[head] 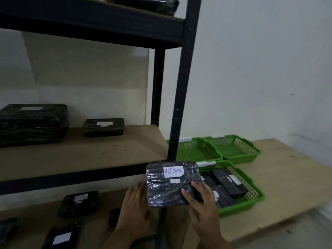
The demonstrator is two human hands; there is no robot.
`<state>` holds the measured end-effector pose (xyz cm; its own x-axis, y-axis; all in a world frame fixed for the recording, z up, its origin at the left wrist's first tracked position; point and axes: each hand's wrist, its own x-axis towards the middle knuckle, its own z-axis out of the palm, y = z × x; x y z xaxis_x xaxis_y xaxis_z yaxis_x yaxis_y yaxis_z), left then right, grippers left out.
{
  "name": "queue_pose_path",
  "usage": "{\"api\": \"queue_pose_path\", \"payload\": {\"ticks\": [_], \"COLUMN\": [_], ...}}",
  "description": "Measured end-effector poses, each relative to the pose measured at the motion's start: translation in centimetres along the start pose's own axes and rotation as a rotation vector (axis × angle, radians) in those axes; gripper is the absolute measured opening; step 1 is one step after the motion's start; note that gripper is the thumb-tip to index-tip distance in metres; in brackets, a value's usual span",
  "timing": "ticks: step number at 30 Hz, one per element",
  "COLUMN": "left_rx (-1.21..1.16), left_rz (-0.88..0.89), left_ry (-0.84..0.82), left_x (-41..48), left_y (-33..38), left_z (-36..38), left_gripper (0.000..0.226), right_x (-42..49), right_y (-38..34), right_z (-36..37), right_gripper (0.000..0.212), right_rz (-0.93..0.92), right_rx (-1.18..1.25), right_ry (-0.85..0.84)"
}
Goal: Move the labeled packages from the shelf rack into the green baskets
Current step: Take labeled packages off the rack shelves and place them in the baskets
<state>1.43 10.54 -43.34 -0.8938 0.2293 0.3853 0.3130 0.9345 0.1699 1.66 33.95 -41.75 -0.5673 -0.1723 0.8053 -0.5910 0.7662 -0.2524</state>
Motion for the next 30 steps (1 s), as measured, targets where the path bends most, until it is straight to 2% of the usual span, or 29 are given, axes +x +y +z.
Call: {"api": "queue_pose_path", "payload": {"ticks": [4, 12, 14, 20, 24, 30], "left_rx": [-0.108, -0.201, -0.225, -0.251, -0.179, -0.121], "left_rz": [0.074, 0.128, 0.119, 0.003, -0.065, -0.27], "left_ry": [0.007, -0.042, -0.055, -0.1, -0.145, -0.191], "left_x": [1.6, 6.3, 8.0, 14.4, 18.9, 24.1], "left_y": [3.7, 9.5, 10.5, 12.6, 12.0, 9.4], "left_z": [1.7, 5.1, 6.1, 8.8, 10.5, 14.2], "left_gripper": [0.074, 0.069, 0.069, 0.072, 0.073, 0.072], "right_x": [-1.5, -1.5, -0.6, 2.6, 5.0, 8.8], "right_y": [3.4, 10.9, 13.0, 20.0, 24.1, 29.6], "right_z": [-2.4, -4.6, -4.6, -2.5, 0.7, 6.4], "right_gripper": [0.035, 0.049, 0.046, 0.046, 0.056, 0.052], "right_rz": [0.041, 0.246, 0.284, 0.295, 0.332, 0.334], "right_rx": [-0.1, -0.216, -0.233, -0.278, -0.197, -0.087], "right_ry": [0.029, 0.021, 0.003, -0.129, -0.232, -0.406]}}
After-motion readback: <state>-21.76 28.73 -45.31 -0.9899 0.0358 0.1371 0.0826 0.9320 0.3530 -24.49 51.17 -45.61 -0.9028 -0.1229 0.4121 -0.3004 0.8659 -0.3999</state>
